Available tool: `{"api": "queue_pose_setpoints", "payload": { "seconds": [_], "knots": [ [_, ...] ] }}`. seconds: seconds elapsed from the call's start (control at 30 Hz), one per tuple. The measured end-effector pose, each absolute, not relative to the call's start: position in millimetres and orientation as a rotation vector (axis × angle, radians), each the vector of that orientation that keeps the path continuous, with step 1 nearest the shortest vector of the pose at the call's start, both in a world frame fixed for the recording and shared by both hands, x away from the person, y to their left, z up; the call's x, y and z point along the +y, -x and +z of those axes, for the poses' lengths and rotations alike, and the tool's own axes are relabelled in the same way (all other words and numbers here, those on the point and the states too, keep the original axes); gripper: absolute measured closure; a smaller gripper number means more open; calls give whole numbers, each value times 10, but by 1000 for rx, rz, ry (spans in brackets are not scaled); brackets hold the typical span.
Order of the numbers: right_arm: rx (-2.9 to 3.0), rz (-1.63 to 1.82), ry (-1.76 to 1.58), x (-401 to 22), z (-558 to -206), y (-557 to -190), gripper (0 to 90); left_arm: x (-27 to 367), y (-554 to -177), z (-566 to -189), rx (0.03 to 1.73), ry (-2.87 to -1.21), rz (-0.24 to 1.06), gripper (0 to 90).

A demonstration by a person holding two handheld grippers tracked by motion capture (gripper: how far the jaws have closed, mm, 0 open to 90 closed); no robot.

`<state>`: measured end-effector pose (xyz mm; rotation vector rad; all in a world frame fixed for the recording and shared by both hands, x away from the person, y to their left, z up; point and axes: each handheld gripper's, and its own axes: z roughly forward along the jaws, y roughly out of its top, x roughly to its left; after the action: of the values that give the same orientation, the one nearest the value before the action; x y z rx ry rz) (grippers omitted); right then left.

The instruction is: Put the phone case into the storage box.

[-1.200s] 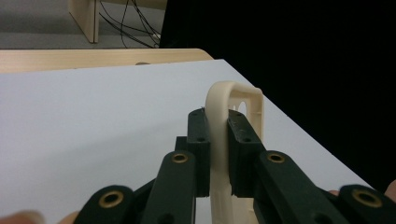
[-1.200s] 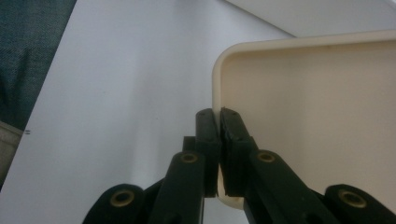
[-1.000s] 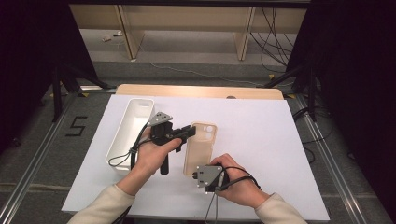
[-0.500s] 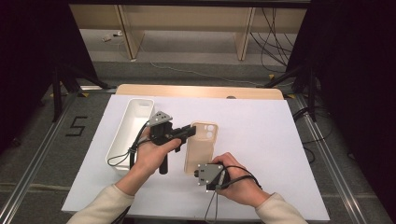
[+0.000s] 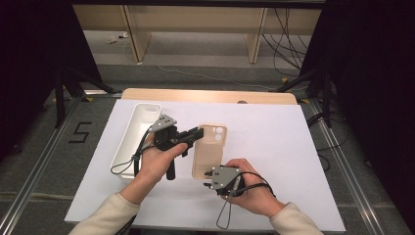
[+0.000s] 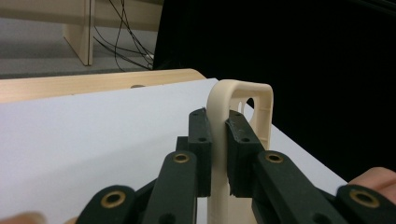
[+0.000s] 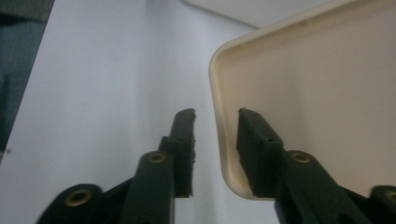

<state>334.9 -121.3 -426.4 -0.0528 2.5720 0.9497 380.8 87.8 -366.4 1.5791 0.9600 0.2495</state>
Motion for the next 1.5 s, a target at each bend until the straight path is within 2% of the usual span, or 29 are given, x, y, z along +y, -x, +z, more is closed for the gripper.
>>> {"api": "queue_pose_setpoints", "payload": {
  "seconds": [0.2,0.57,1.5],
  "knots": [
    [2515,1095,-89,-1302,-4189,-3356,479,935,-3821,-3644,934,-1584,298,819],
    [2474,1323,-263,-1464,-4147,-3388,318,1009,-3851,-3636,918,-1578,330,818],
    [2360,1448,-473,-1972,-4132,-3374,265,1113,-3861,-3570,880,-1587,369,817]
  ]
}}
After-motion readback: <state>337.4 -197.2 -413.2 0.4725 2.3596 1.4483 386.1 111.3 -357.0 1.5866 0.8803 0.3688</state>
